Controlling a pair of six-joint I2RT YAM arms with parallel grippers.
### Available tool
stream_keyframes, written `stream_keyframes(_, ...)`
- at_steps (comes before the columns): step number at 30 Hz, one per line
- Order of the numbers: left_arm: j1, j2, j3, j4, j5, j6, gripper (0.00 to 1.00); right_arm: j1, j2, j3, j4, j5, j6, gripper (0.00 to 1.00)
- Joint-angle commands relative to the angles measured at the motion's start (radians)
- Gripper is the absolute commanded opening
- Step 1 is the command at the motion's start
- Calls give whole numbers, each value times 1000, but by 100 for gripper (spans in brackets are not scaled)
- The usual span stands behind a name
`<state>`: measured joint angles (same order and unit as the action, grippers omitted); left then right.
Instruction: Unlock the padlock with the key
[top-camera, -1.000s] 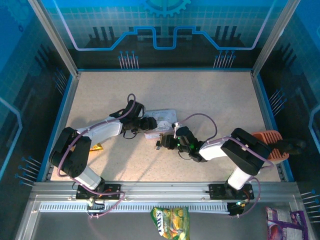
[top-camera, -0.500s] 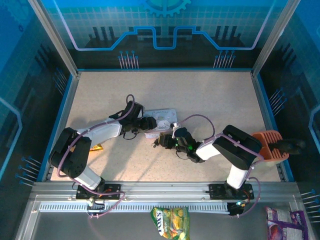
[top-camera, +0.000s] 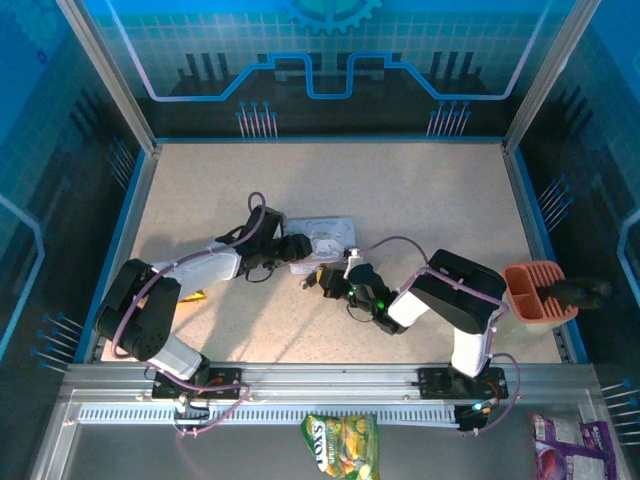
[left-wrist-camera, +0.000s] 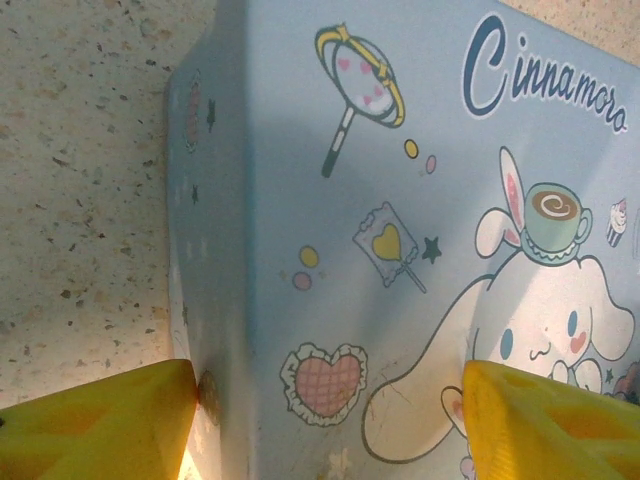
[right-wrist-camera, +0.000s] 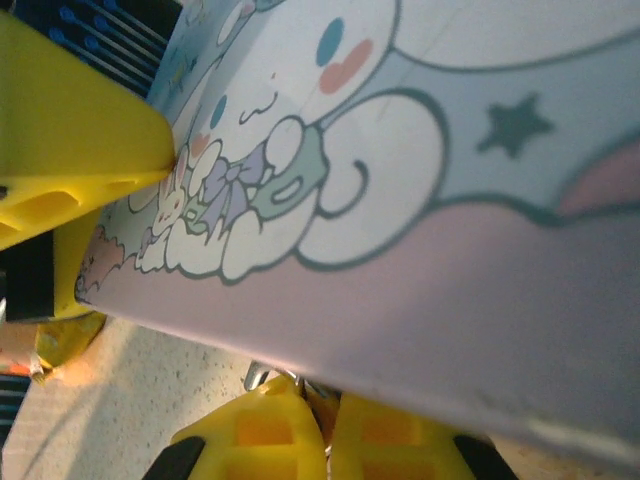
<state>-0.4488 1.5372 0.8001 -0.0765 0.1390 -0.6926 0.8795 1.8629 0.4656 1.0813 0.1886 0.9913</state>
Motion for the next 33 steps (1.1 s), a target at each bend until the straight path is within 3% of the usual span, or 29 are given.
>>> stream_keyframes(1,-2,-9,-64,-69,-38,-35,70,10,52,-35,51,111,212,0)
stream_keyframes(13,-42,-66,-160,6,-121,-150,70,-7,32,-47,41,205,314,0)
stream_keyframes(27,-100,-96,-177,26,-184,-250,69,-65,47,-49,115,173,408,0)
stream_keyframes(33,-116,-93,-162,10,-227,-229,70,-92,39,-71,147,170,443,0)
